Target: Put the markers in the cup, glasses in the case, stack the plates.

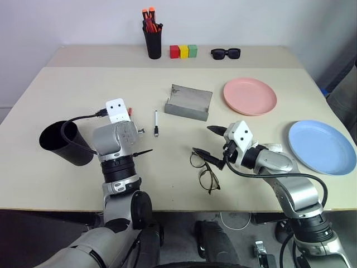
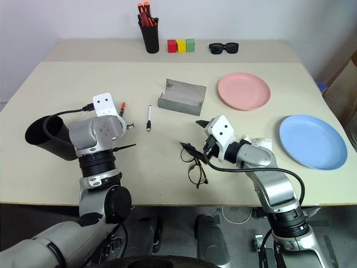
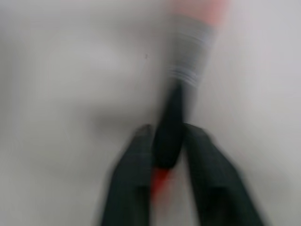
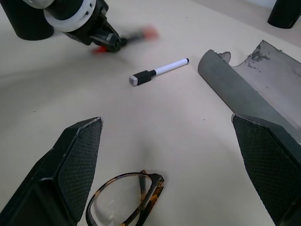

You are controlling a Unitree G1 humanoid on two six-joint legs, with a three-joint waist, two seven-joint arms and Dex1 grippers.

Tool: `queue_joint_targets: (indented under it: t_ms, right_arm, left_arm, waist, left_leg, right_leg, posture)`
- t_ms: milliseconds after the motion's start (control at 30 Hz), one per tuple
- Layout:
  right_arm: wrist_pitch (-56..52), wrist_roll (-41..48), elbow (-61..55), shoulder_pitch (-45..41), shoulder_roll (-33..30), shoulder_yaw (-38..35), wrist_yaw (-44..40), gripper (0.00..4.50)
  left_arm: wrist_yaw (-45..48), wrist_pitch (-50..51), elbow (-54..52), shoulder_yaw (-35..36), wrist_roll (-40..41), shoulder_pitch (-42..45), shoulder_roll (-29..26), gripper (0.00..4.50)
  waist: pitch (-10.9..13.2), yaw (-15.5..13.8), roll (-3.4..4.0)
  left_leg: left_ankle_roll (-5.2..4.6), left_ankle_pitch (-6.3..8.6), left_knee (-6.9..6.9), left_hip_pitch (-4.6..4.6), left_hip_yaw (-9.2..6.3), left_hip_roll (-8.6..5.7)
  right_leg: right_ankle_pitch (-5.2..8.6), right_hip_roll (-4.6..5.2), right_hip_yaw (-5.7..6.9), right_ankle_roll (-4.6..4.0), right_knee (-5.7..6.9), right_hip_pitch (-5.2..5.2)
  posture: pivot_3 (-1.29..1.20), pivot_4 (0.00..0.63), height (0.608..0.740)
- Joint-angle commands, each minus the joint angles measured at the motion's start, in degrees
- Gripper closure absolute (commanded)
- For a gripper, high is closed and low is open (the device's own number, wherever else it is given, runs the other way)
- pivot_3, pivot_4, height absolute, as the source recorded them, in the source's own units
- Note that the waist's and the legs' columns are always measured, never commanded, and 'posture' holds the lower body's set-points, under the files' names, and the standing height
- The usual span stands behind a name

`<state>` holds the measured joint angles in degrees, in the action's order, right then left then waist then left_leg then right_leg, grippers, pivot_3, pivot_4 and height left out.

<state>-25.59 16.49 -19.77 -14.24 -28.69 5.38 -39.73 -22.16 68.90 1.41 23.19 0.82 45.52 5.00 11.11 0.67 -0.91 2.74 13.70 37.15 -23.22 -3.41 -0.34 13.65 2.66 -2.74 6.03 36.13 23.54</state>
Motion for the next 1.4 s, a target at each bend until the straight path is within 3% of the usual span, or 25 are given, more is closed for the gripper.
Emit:
queue_joint_targets:
  t_ms: [33, 100, 233, 433, 567, 767, 1233, 1400]
  right_arm:
    - [0.4, 0.27, -1.92, -0.43, -0.21, 0.14, -0.39, 0.0]
    - [0.45, 0.25, -1.82, -0.56, -0.13, 0.26, -0.53, 0.0]
    - [-1.85, 5.08, -1.16, -2.29, 1.72, -0.23, -2.96, 0.0]
    - [-0.08, 13.11, 0.98, -4.22, 9.41, -2.08, -4.48, 0.0]
    - [-2.04, 18.48, 1.48, -5.23, 13.66, -2.51, -4.74, 0.0]
    - [-1.43, 17.01, 3.62, -5.68, 14.68, 0.64, -5.38, 0.0]
    - [-0.17, 15.42, 4.3, -5.42, 14.88, 2.58, -5.15, 0.0]
    - [-0.09, 15.13, 4.11, -5.11, 15.07, 2.51, -4.79, 0.0]
  left_arm:
    - [4.51, -11.95, -4.89, -11.44, -3.36, -1.42, -4.5, 4.49]
    - [6.66, -16.11, -5.61, -14.07, -3.58, -2.37, -6.19, 4.49]
    - [12.29, -42.74, -15.1, -14.52, -2.18, -9.13, -9.59, 4.49]
    - [8.78, -57.11, -19.54, -11.16, -7.2, -17.78, -14.08, 4.49]
    - [6.32, -60.33, -23.21, -6.94, -8.55, -23.24, -14.9, 4.49]
    - [2.09, -56.46, -29.24, -2.9, -11.39, -31.58, -12.37, 4.49]
    - [0.21, -57.36, -30.91, -4.11, -13.15, -41.22, -6.44, 4.49]
    - [-0.31, -57.3, -30.02, -3.61, -13.26, -40.83, -6.02, 1.97]
  waist:
    - [0.01, 0.04, -0.02]
    - [0.02, 0.05, -0.03]
    - [0.02, 0.33, -0.02]
    - [0.0, 0.22, 0.0]
    - [-0.01, -0.04, -0.03]
    - [-0.03, 0.07, -0.05]
    - [-0.06, 0.09, -0.05]
    - [-0.07, 0.11, -0.03]
  left_leg:
    - [0.01, -0.01, -0.02, 0.0, 0.0, 0.0]
    - [0.05, -0.03, -0.04, -0.02, -0.01, 0.01]
    - [0.05, -0.02, -0.12, -0.01, 0.07, 0.04]
    - [0.04, -0.02, -0.12, 0.06, 0.09, 0.1]
    - [0.03, -0.02, -0.04, 0.01, 0.05, 0.09]
    - [0.01, -0.01, -0.03, 0.02, 0.07, 0.08]
    - [0.01, -0.01, -0.03, 0.06, 0.06, 0.09]
    - [0.01, -0.01, -0.03, 0.08, 0.06, 0.09]
  right_leg:
    - [0.0, 0.0, 0.0, 0.0, 0.0, 0.01]
    - [-0.01, -0.01, -0.01, -0.02, 0.01, 0.06]
    - [-0.01, 0.01, -0.07, -0.03, -0.02, 0.09]
    - [-0.04, -0.05, -0.09, -0.09, 0.0, 0.05]
    - [-0.04, -0.03, -0.05, -0.08, -0.01, 0.03]
    - [-0.04, -0.01, -0.05, -0.08, 0.0, 0.02]
    - [0.0, -0.04, -0.02, -0.15, 0.01, 0.01]
    - [0.01, -0.04, -0.02, -0.17, 0.01, 0.0]
  posture:
    - [0.0, 0.15, 0.74]
    - [0.0, 0.15, 0.74]
    - [0.0, 0.15, 0.74]
    - [0.0, 0.15, 0.74]
    - [0.0, 0.15, 0.74]
    - [0.0, 0.15, 0.74]
    - [0.0, 0.15, 0.74]
    - [0.0, 0.15, 0.74]
